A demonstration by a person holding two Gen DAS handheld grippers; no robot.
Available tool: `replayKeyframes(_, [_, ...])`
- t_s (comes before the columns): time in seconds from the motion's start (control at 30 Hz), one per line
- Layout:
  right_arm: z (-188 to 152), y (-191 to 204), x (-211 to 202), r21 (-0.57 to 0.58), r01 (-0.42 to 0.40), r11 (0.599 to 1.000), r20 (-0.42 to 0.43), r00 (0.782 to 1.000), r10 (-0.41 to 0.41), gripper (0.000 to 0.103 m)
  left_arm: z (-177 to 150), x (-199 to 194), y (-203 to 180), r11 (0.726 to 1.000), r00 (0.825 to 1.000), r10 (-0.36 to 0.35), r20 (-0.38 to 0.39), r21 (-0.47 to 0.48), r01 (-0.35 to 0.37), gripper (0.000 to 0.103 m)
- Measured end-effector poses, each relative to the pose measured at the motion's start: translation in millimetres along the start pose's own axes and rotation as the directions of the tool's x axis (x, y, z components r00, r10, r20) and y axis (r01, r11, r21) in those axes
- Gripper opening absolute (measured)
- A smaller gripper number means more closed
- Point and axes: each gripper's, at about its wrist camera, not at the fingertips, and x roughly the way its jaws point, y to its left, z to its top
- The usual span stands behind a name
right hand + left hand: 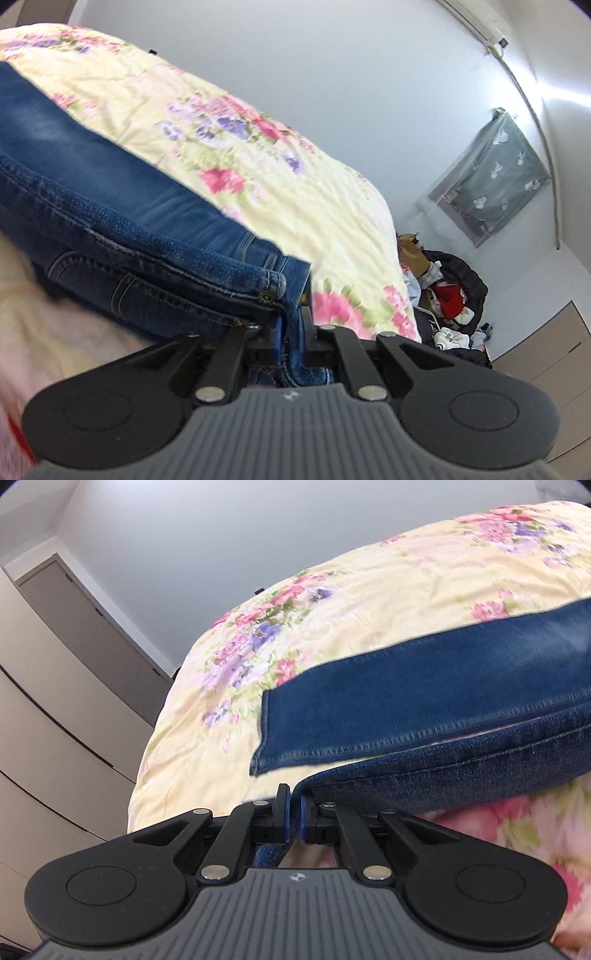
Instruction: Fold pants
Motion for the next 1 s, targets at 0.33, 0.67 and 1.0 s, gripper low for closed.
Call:
replayKeyframes(0.33, [95, -13, 97, 0.021, 0.07, 0.997, -0.071, 0.995, -0.068, 0.0, 94, 67, -4, 0.998, 0.997, 0.057, -0.048, -0.005, -0.057, 0.005])
replayKeyframes(0.67, [115, 22, 241, -0.056, 0.055, 0.997, -0.255, 0.964, -0.068, 0.0, 146, 183, -73, 0.98, 0.985, 0.104, -0.134, 0.181, -0.079, 0.007])
replayKeyframes(1.0, [98, 47, 299, -0.084, 0.019, 0.996, -0.318, 0.947, -0.044, 0.001, 136, 242, -94, 0.984, 0.987, 0.042, -0.154, 0.177, -0.014, 0.007])
